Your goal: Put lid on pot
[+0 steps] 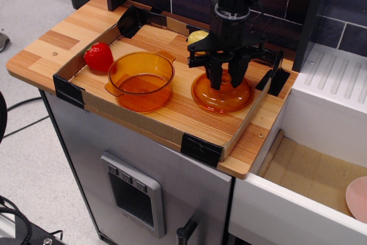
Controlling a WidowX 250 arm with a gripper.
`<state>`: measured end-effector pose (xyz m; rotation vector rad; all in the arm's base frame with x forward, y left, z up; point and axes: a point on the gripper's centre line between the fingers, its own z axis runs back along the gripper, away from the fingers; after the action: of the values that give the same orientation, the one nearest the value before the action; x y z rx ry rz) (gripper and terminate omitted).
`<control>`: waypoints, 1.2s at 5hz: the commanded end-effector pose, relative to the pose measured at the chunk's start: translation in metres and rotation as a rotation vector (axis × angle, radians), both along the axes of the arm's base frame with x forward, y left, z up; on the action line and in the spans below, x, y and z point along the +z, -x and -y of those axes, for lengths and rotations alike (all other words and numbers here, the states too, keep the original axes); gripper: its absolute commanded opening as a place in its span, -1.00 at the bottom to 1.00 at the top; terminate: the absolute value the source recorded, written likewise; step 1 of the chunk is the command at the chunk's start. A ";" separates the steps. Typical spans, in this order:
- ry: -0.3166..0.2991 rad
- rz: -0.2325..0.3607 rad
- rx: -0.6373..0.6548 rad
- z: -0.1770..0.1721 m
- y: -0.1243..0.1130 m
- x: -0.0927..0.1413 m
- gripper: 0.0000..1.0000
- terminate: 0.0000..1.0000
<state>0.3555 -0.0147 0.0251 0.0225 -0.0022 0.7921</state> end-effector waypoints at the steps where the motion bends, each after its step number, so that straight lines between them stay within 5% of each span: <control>1: 0.094 0.157 0.020 -0.025 -0.001 0.087 -1.00 -1.00; 3: 0.102 0.152 0.026 -0.064 0.019 0.096 -1.00 -1.00; 6: 0.007 0.148 -0.095 -0.096 0.060 0.060 -1.00 -1.00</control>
<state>0.2892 0.0743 0.0649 -0.0415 -0.0709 0.7031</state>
